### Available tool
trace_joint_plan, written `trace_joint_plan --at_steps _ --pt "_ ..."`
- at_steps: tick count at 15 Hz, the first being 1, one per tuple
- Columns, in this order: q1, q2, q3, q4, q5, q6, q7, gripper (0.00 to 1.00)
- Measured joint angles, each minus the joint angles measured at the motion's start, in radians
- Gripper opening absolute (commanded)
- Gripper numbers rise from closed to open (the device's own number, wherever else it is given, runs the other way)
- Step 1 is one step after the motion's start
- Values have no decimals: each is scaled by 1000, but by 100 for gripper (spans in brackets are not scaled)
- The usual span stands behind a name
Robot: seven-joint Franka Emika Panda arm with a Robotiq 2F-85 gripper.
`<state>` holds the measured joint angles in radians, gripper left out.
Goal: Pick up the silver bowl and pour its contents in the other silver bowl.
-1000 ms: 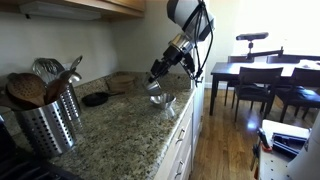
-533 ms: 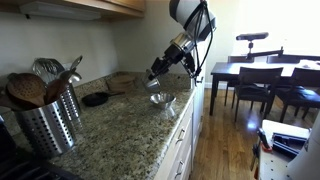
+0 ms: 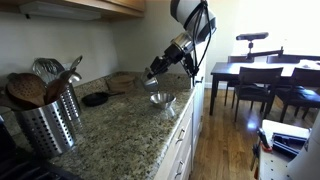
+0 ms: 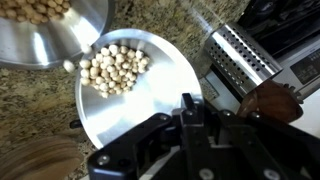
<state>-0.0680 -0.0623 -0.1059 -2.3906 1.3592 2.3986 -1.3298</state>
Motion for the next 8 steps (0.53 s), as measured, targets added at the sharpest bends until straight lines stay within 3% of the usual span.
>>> trace_joint_plan --at_steps 8 --pt "-11 -7 -15 -26 104 -46 -91 7"
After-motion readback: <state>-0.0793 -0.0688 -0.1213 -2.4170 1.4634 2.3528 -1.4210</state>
